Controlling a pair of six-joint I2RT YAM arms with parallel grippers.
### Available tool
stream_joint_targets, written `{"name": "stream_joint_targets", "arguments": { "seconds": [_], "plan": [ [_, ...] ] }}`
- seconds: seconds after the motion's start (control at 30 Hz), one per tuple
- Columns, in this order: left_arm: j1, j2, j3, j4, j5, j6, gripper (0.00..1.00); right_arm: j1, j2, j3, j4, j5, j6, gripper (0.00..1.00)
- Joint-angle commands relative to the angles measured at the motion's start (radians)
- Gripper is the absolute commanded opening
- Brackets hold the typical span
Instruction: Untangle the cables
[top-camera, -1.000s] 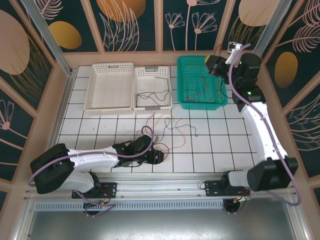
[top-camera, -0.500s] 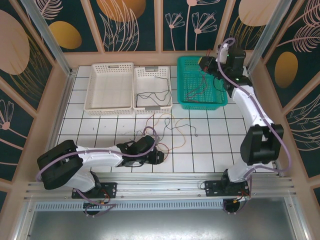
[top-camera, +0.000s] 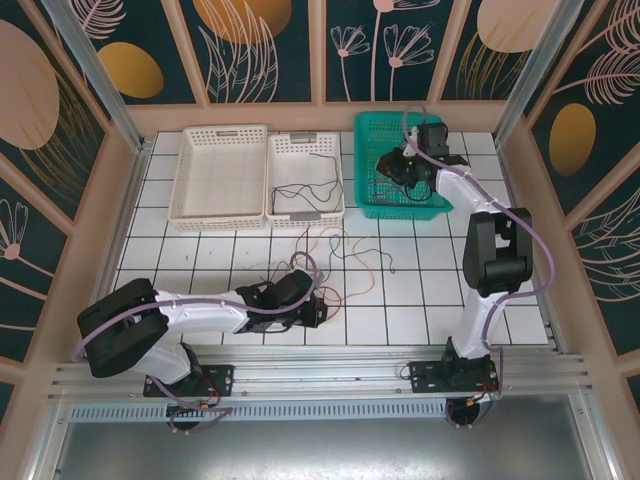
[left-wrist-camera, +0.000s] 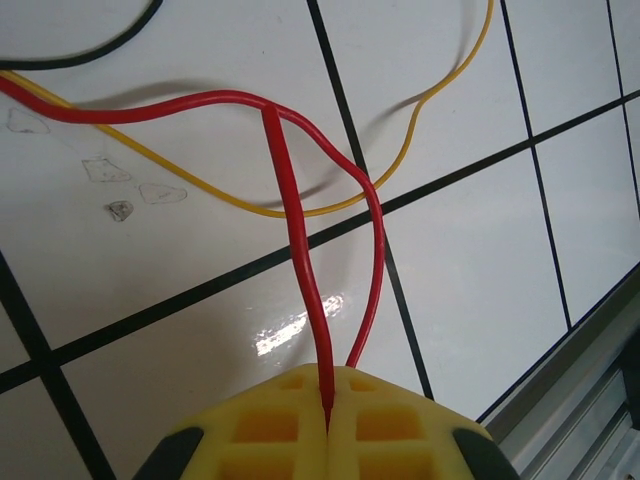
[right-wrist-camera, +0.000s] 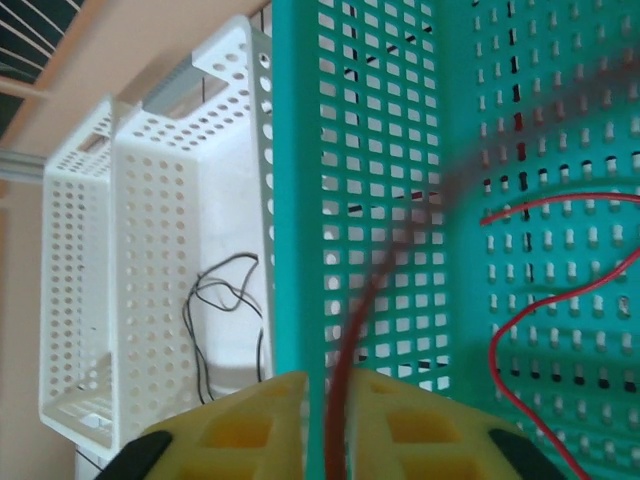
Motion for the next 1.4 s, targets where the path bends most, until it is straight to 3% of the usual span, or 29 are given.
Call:
{"name": "stream_joint_targets", "arguments": {
  "seconds": [0.0,0.27,0.83,1.0,1.2,1.37],
  "plan": [
    [-0.01,-0.055,0.036,-0.013,-0.032,0.004,0.0,-0.002,0.017,0.057,-0.057,0.008,-0.017,0.25],
    [-0.01,-0.193,0.1,-0.132,-0.072,0.018,0.0,0.002,0.023,0.116,-0.105,-0.017,-0.039,0.41],
    [-0.01,-0.405,0.191,-0.264,-0.116,0.015,0.0,0.005,0.014,0.279,-0.244,-0.009,-0.099,0.63],
    [-0.01,-0.432,0.216,-0.268,-0.113,0.013,0.0,-0.01,0.031,0.347,-0.285,-0.032,-0.112,0.66],
    [-0.01,-0.449,0.25,-0.252,-0.118,0.017,0.0,0.022,-0.056,0.28,-0.219,-0.097,-0.131,0.67],
    [-0.01,-0.473,0.288,-0.235,-0.15,0.019,0.0,0.034,-0.192,0.114,-0.115,-0.181,-0.095,0.67]
  ]
}}
